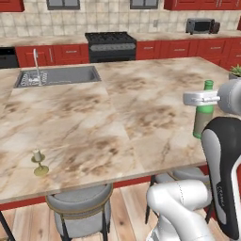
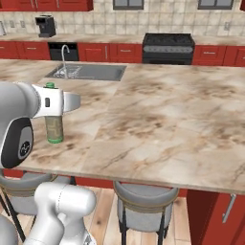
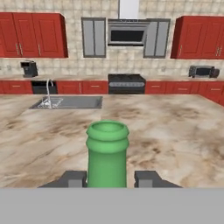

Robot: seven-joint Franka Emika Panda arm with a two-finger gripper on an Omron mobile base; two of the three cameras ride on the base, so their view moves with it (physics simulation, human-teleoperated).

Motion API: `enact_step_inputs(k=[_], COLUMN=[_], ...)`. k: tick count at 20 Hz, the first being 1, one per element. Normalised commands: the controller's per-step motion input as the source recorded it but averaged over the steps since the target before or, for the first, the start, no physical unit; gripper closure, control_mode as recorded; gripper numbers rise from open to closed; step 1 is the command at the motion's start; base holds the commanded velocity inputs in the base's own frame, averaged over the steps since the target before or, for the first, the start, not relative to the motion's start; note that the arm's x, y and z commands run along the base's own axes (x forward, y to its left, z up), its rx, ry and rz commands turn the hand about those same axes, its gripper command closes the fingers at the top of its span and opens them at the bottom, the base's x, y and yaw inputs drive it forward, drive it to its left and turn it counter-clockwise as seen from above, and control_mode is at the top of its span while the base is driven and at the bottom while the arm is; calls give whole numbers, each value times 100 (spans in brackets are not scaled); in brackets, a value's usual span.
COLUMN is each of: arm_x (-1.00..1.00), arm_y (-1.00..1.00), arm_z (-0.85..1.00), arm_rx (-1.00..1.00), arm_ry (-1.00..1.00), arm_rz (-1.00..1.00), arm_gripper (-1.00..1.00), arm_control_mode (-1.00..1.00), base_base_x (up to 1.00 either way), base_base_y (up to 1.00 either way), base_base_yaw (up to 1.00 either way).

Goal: Get the candle and the beer from the cabinet and move them to the dining counter.

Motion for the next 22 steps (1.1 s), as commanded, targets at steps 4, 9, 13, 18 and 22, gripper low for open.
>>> enact_step_inputs(k=[4, 9, 13, 18, 22], arm_x=[0, 1, 33, 55, 67], arm_y=[0, -4, -9, 8, 10], arm_z=[0, -7, -63, -72, -48], arm_rx=[0, 0, 0, 0, 1], arm_ry=[0, 0, -2, -2, -1], arm_rz=[0, 4, 34, 40, 30], arm_gripper=[100, 100, 100, 100, 100], arm_control_mode=[100, -100, -100, -100, -100], base_base_x=[12, 0, 0, 0, 0], base_base_y=[-1, 1, 0, 0, 0], base_base_yaw=[1, 0, 0, 0, 0])
